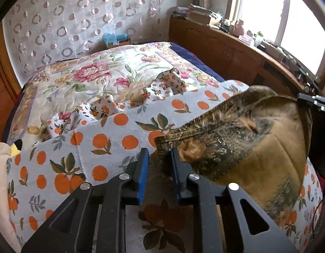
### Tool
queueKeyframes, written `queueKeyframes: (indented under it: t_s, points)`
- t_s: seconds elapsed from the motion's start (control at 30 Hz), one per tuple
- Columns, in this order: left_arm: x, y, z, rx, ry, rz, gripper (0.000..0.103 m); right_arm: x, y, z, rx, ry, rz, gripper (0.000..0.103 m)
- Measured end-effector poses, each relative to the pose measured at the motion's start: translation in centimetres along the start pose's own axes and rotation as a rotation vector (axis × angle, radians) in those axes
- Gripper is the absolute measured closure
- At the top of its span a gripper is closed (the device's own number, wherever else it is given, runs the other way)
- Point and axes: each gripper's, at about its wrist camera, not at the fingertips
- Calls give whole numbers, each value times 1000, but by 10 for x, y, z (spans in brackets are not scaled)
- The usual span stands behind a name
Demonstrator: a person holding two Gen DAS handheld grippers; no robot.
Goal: Fold small clothes
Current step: 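Lift the folded garment with both grippers and carry it toward the yellow plush toy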
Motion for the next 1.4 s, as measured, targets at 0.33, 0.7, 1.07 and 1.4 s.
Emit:
queueKeyframes:
  t_s: [0.33, 0.7, 1.07, 1.4]
  points:
    - [-13, -5, -8, -51, -58, 25, 56, -7, -18, -1, 119, 24, -2, 25]
    - [14, -9, 1, -40, -73, -41, 56, 34, -21, 11, 145, 123, -115, 25]
    - [20, -5, 9, -15, -106, -15, 77, 42, -20, 12, 72, 171, -135, 50]
    - [-34, 6, 19, -12, -138, 111, 95, 14, -18, 1, 8, 189, -12, 86]
Point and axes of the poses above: each gripper's, at about its wrist camera, not at the fingertips, and x roughly the way its jaws point, z to its right, y to its top, and after that the axes turned 9 degrees about x, right-handed
